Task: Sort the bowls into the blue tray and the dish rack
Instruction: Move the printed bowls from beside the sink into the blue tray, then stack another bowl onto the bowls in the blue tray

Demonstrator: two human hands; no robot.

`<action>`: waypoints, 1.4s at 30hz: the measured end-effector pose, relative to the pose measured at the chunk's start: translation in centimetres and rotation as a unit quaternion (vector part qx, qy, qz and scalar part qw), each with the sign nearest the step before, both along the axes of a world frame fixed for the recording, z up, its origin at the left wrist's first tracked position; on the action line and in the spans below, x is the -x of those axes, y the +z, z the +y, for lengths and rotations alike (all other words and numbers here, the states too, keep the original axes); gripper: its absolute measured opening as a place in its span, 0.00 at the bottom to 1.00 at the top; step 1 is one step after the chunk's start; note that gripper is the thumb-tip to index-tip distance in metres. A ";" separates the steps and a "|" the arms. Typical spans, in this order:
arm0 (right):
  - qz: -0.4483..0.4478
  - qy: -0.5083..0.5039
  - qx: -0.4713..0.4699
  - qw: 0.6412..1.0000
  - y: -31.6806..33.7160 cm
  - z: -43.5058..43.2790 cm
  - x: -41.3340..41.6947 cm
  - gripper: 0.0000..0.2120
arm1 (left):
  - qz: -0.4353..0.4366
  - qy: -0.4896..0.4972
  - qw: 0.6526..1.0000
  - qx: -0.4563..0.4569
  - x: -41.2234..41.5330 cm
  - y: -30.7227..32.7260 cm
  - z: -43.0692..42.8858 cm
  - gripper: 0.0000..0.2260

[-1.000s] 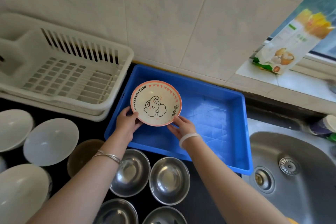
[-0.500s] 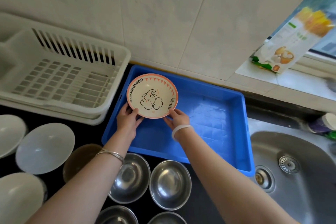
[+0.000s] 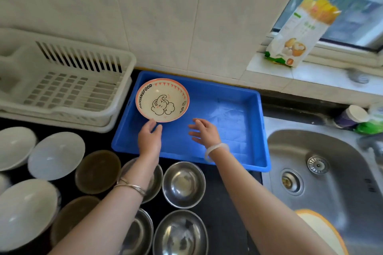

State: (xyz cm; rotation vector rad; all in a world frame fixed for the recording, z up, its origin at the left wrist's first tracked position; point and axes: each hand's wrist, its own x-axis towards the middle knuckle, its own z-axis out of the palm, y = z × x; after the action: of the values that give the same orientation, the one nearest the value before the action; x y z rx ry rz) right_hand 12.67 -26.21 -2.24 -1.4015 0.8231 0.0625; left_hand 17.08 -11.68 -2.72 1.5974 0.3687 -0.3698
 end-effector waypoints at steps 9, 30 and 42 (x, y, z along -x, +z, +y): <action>0.029 -0.040 0.186 0.981 3.0 -6.6 17.1 0.08 | -0.042 -0.266 0.962 -0.048 13.3 2.4 -7.9 0.13; 0.250 -0.130 0.324 0.903 0.6 -12.9 38.0 0.10 | 0.212 -0.499 0.840 -0.018 27.3 0.3 -14.6 0.21; 0.097 -0.097 0.321 0.937 6.8 -12.4 26.6 0.08 | 0.158 -0.367 0.915 0.061 16.6 5.3 -9.9 0.12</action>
State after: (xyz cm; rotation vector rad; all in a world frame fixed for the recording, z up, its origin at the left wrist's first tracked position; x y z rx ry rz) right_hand -13.90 -38.56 4.57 -1.9361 1.2124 -0.2467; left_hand 0.43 -21.53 2.60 1.5058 -0.0343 -1.2130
